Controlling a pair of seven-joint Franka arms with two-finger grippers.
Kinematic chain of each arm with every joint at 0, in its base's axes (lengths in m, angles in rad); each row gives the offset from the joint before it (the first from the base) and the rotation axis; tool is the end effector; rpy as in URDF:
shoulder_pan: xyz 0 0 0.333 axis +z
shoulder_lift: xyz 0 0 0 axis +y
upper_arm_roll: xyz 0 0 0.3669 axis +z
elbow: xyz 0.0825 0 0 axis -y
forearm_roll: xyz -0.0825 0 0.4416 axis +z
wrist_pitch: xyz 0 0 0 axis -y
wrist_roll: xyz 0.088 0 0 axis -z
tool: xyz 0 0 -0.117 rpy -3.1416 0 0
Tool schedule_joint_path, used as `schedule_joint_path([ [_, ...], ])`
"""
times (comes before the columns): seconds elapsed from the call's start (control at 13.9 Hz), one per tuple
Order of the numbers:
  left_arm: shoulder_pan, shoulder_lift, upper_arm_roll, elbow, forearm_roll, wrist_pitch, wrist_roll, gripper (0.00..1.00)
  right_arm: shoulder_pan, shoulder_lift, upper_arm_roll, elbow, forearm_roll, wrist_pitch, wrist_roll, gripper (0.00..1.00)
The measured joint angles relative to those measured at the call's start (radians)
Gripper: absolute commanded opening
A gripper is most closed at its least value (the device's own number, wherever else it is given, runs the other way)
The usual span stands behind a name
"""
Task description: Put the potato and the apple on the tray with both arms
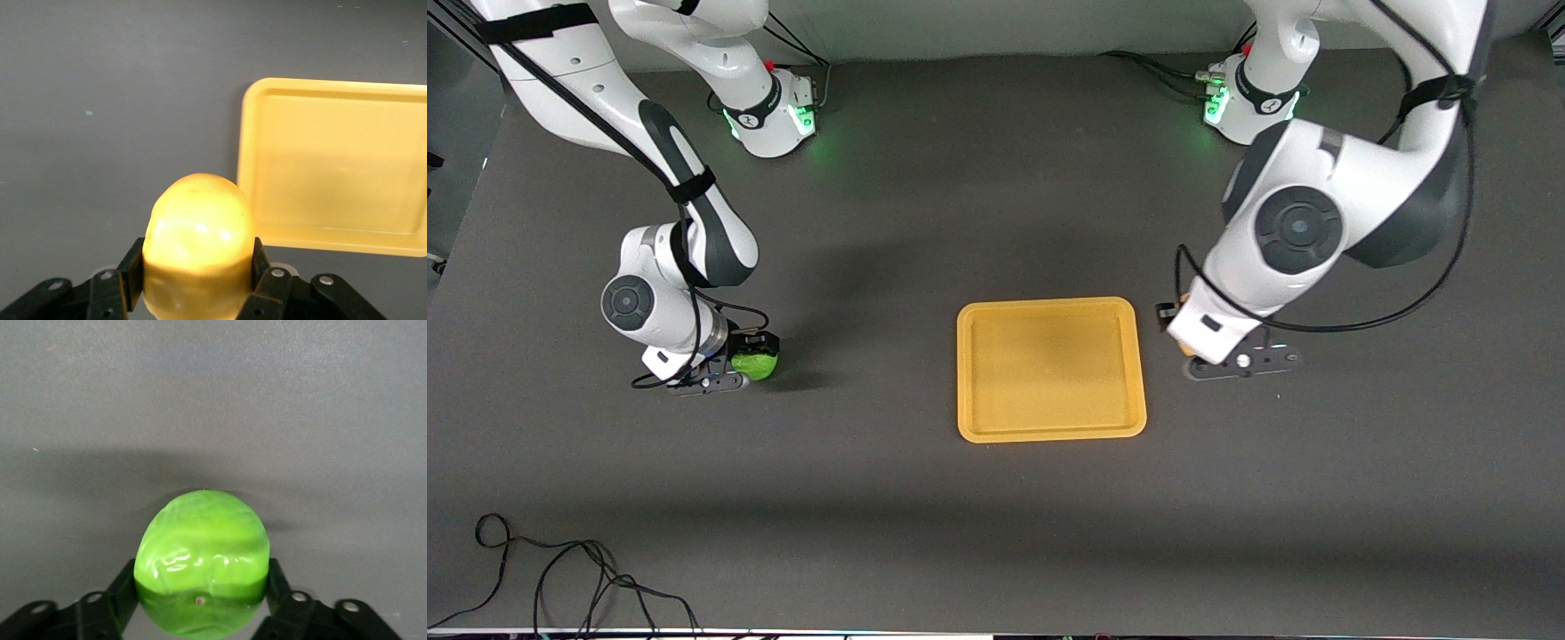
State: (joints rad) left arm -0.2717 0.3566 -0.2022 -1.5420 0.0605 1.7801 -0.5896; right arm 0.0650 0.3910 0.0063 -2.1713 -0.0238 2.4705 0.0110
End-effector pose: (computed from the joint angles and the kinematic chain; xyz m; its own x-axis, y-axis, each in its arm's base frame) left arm 0.6538 -0.3085 0.4616 0.9890 0.1101 -0.0992 0.1054 -0.9931 -0.0510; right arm 0.6023 0.0430 0.1918 0.9927 0.0783 -0.0916 0.0797 -0.9968 0.0116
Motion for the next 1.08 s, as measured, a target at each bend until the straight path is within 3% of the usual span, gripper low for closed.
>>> schedule_joint_path([
  [0.14, -0.037, 0.040, 0.000, 0.007, -0.005, 0.048, -0.032, 0.00, 0.000, -0.008, 0.000, 0.005, 0.000, 0.001, 0.001, 0.35],
  [0.36, -0.085, 0.119, 0.000, 0.008, -0.007, 0.119, -0.092, 0.00, 0.001, -0.054, 0.001, 0.026, 0.000, -0.033, 0.030, 0.32],
  [0.72, -0.118, 0.271, 0.002, 0.007, -0.007, 0.259, -0.157, 0.00, 0.070, -0.165, 0.012, 0.214, 0.000, -0.322, 0.074, 0.29],
  [1.08, -0.118, 0.344, 0.012, 0.003, -0.006, 0.331, -0.157, 0.00, 0.170, -0.144, 0.016, 0.299, 0.033, -0.337, 0.149, 0.29],
])
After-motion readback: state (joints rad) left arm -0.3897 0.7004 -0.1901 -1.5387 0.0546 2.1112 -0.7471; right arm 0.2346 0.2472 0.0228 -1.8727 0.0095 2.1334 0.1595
